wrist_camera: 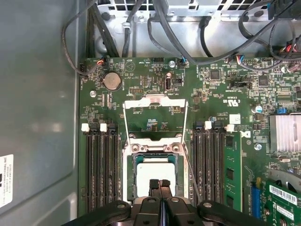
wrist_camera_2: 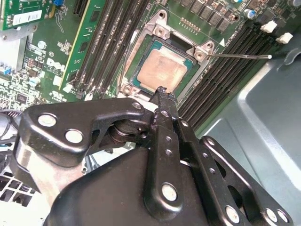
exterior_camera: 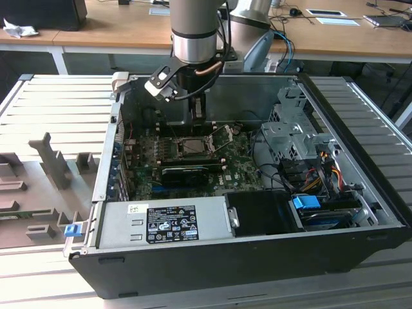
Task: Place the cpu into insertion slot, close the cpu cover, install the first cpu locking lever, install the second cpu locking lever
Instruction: 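Close the cpu cover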
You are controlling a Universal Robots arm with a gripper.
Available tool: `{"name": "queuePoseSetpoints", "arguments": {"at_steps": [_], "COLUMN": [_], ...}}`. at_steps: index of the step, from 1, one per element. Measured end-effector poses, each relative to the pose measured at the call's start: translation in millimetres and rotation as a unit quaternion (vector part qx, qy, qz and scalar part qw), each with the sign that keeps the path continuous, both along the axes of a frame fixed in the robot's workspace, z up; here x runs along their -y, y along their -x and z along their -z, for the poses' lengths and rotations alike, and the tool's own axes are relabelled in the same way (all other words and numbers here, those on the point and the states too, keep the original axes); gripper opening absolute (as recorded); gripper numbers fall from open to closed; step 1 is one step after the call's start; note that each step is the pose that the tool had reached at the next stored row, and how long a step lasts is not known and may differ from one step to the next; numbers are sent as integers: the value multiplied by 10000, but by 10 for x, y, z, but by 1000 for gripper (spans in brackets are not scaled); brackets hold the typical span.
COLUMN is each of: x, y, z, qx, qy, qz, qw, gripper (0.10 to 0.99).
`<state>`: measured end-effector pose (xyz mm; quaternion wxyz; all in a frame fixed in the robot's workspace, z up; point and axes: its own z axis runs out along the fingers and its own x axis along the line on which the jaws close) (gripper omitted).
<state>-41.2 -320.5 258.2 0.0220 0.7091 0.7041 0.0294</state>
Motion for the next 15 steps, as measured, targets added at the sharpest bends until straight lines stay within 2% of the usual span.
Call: {"name": "queuePoseSetpoints", "arguments": {"at_steps": [4, 15], "x": [0, 0], "y": [0, 0], "z": [-47, -76], "qx": [0, 0], "qy": [0, 0], "qz": [0, 0], "qw": [10000, 10000], "gripper": [106, 106]}}
